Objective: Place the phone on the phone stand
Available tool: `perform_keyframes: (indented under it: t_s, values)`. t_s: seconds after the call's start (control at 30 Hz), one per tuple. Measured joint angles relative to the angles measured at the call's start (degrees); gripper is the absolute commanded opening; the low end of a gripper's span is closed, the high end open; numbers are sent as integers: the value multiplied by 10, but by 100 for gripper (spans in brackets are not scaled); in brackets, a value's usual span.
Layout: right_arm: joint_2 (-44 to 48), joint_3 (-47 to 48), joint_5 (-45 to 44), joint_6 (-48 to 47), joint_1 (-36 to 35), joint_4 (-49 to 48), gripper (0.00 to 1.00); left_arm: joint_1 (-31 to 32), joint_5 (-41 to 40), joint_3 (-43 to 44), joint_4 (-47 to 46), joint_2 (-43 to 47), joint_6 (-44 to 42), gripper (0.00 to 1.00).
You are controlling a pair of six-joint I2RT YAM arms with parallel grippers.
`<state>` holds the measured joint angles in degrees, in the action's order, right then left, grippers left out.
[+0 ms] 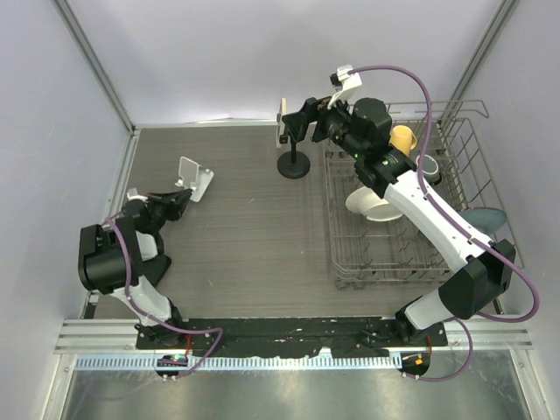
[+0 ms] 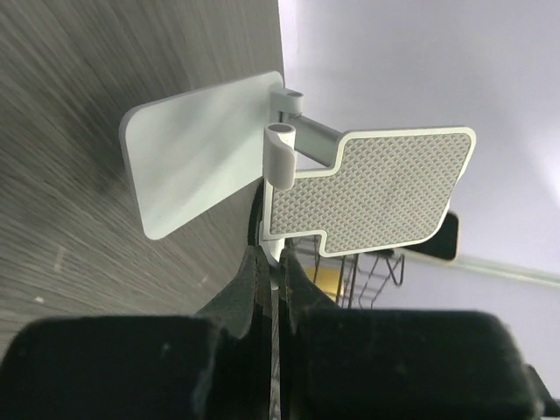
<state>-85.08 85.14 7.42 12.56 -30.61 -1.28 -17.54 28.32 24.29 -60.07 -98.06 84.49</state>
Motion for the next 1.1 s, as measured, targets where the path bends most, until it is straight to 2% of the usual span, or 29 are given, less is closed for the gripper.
perform_keyframes:
  t_s: [0.13,0.33,0.5,0.73,1.1]
  values:
    - [0,0,0,0,2,0,79,12,76,40,119,43,-71,0]
    - [0,0,0,-3,7,0,79,81,127,163,415,118,-271,0]
    - [0,-4,-1,-6,11,2,79,143,167,234,539,115,-374,0]
    - [22,-22,-9,-22,23,14,79,241,178,309,628,22,-444,0]
    - [80,-36,-14,-37,45,21,79,312,154,380,609,-73,-403,0]
